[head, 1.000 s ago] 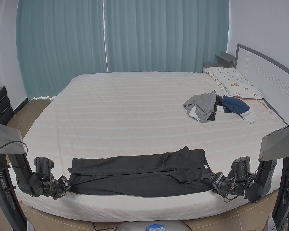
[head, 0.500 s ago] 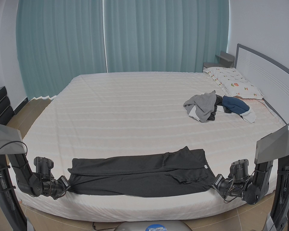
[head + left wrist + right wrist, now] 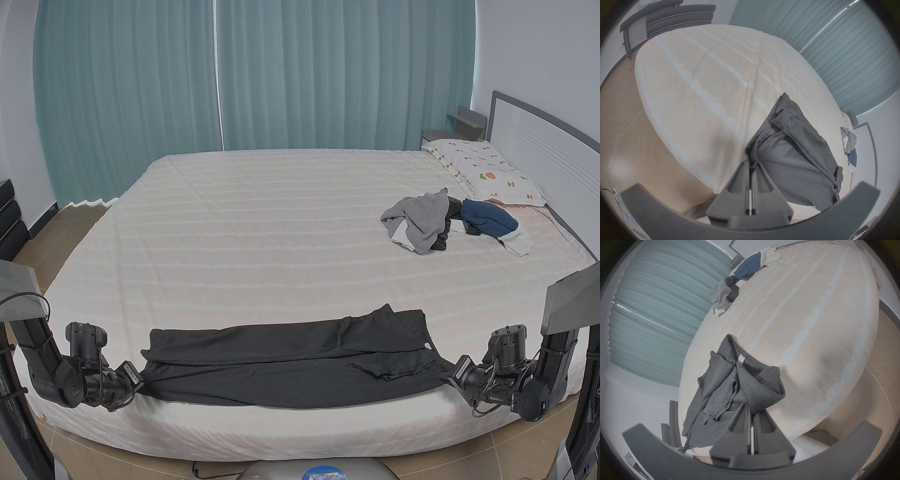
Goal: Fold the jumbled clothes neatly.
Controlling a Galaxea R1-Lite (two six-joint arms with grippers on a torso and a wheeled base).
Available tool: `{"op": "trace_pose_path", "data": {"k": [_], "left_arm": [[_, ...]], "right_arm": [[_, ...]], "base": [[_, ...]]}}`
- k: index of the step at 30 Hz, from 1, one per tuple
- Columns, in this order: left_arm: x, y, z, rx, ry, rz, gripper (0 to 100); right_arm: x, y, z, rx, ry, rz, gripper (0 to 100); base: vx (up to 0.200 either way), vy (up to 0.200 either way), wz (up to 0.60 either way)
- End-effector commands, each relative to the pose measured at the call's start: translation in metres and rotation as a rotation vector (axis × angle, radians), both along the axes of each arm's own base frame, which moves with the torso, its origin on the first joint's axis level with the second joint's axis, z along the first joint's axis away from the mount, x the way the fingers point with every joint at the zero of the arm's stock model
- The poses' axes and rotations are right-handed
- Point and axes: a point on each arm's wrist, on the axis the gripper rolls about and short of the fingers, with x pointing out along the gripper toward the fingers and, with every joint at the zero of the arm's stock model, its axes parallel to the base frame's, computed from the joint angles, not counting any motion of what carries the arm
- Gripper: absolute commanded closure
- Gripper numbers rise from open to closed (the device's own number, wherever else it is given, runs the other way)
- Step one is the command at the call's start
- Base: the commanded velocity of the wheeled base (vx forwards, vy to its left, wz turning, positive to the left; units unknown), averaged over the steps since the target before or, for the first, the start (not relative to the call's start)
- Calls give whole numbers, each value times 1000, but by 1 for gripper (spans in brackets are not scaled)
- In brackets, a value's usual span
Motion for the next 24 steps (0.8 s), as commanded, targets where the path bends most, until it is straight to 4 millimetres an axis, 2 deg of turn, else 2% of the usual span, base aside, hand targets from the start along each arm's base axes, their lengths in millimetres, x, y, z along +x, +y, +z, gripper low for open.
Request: {"op": "trace_pose_path", "data": {"k": [1, 13, 23, 24], "left_arm": [[-2, 0, 7, 10, -18, -8, 100], [-11, 2, 2, 53, 71, -78, 100], [-17, -1, -3, 57, 121, -107, 100], [-18, -1, -4, 57, 126, -114, 100]], "right_arm": [[-1, -3, 7, -4, -23, -1, 100], [-9, -7, 1, -72, 5, 41, 100], [-12, -10, -14, -122, 60, 71, 100], [-12, -10, -17, -121, 61, 74, 0]], "base": [[0, 0, 0], [0, 0, 0], [0, 0, 0], [0, 0, 0]]}}
